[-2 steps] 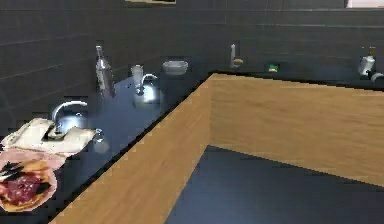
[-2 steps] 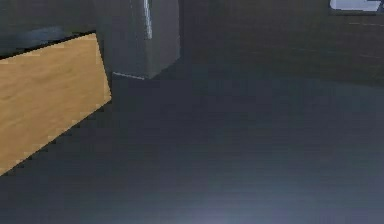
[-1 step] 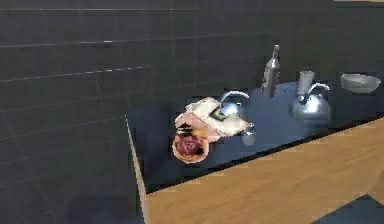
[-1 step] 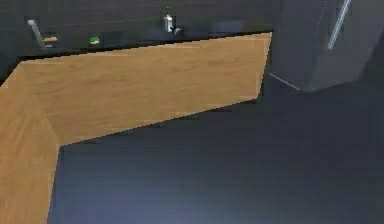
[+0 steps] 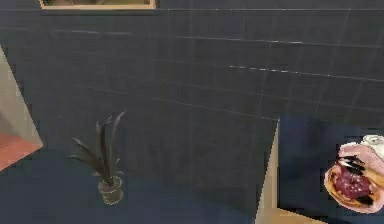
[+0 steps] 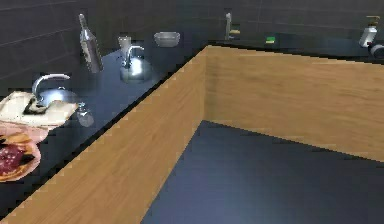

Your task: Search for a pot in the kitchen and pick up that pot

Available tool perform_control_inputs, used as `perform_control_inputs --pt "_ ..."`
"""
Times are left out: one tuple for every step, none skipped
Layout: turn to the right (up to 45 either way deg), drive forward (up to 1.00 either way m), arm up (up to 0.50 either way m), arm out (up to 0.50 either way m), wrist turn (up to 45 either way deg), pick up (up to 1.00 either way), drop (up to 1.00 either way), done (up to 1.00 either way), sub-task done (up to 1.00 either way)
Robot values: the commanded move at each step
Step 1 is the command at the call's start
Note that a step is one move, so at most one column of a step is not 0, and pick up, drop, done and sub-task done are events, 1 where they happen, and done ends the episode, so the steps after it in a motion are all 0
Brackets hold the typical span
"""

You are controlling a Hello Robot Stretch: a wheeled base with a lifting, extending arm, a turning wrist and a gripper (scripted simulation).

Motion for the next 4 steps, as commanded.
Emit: perform_control_inputs --pt "-30.0 0.0 0.0 0.0 0.0 0.0 0.0 0.0 0.0" --pt "0.0 0.0 0.5 0.0 0.0 0.0 0.0 0.0 0.0" --pt "0.0 0.0 0.38 0.0 0.0 0.0 0.0 0.0 0.0" --pt "0.0 0.0 0.0 0.5 0.0 0.0 0.0 0.0 0.0"
